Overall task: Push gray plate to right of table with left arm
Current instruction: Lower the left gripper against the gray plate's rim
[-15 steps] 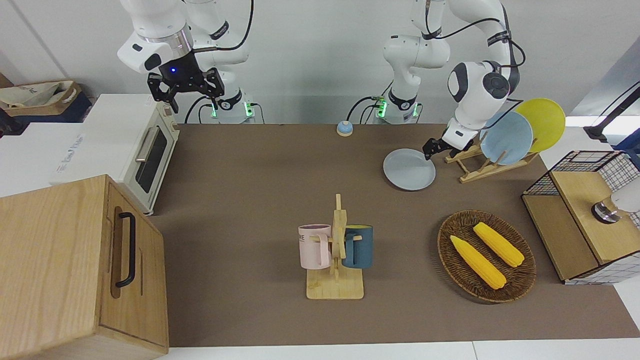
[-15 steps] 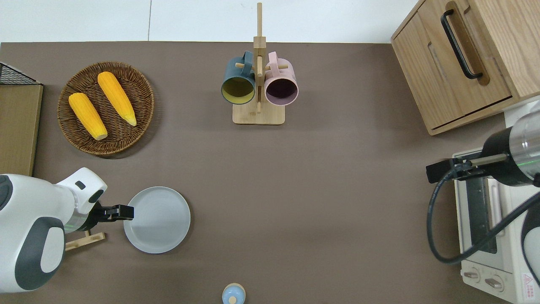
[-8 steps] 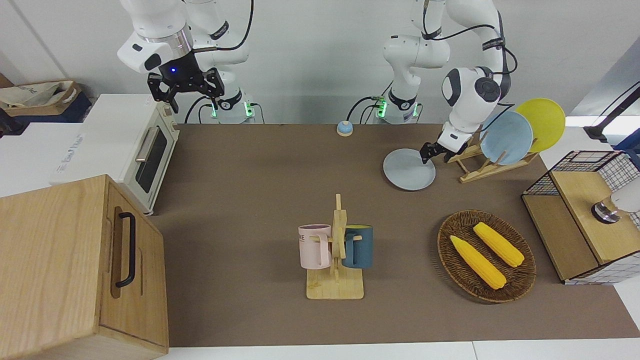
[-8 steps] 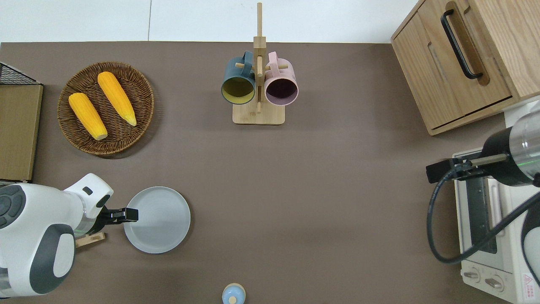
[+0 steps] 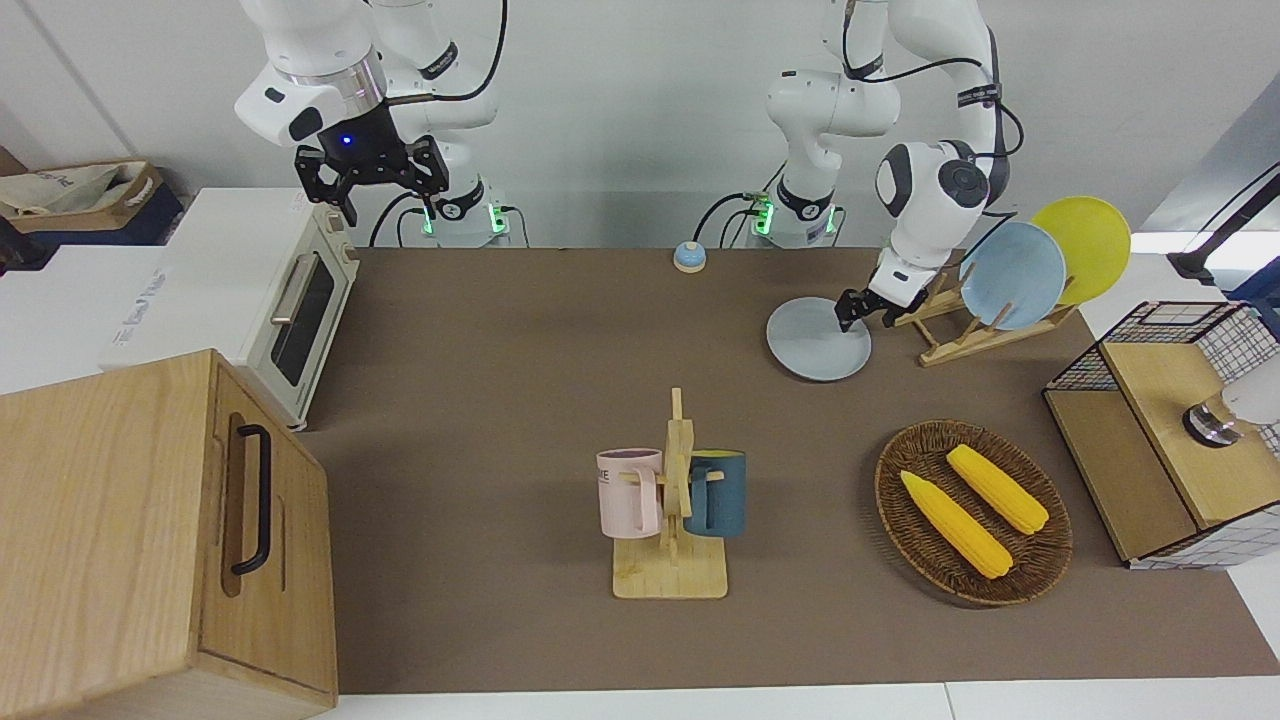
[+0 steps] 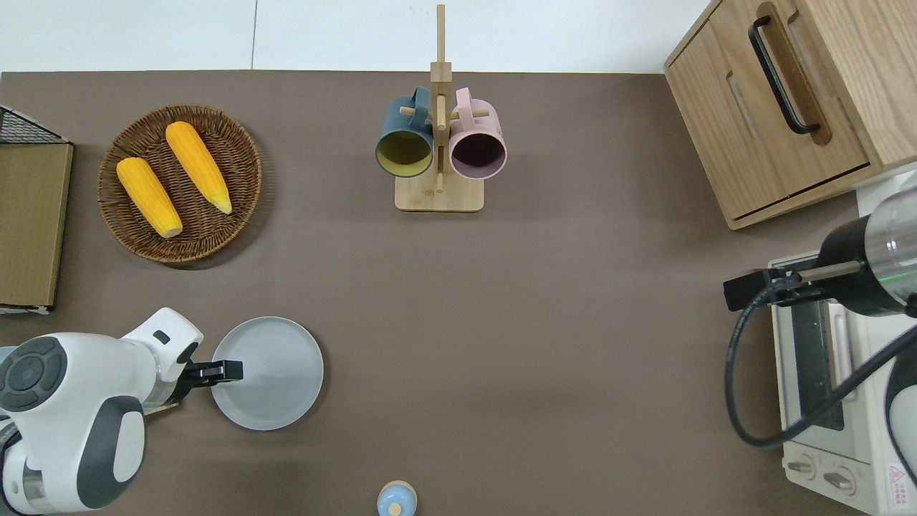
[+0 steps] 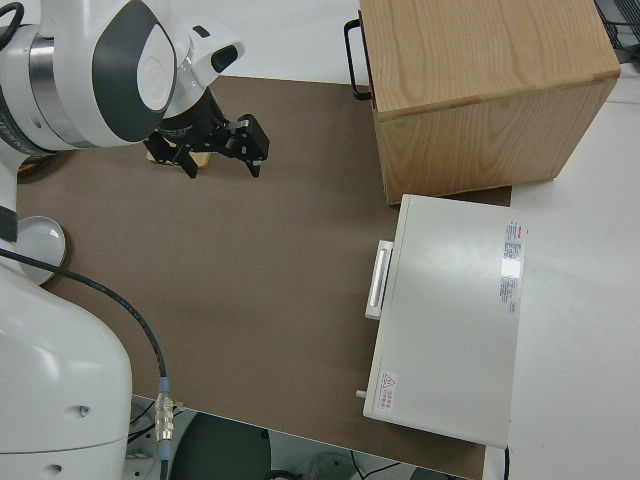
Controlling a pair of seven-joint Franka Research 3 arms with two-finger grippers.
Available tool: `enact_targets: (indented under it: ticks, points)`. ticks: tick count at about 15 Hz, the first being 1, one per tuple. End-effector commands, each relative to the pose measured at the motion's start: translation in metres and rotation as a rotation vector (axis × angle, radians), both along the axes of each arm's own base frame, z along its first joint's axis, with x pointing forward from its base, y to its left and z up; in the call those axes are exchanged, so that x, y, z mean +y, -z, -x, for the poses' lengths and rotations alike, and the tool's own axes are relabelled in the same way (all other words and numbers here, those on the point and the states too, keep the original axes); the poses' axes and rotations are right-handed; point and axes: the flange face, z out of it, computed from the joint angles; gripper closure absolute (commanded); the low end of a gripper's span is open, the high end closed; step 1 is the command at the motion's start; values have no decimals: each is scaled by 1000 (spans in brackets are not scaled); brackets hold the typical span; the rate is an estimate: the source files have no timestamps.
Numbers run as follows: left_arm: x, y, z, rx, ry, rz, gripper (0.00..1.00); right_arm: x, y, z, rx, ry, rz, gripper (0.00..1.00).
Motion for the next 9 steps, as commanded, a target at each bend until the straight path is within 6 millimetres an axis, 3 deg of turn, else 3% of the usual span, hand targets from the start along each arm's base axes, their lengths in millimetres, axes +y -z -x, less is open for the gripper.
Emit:
enact_targets:
  ticks: [1,5,9]
  points:
    - [-1,15,8,-34,-13,-8,126,-2,-4,3,3,6,-9,17]
    - [0,19,9,-35,-16,-9,126,-2,-4,3,3,6,-9,17]
    - [0,19,9,-35,-16,-9,349,-3,-4,3,3,6,-9,17]
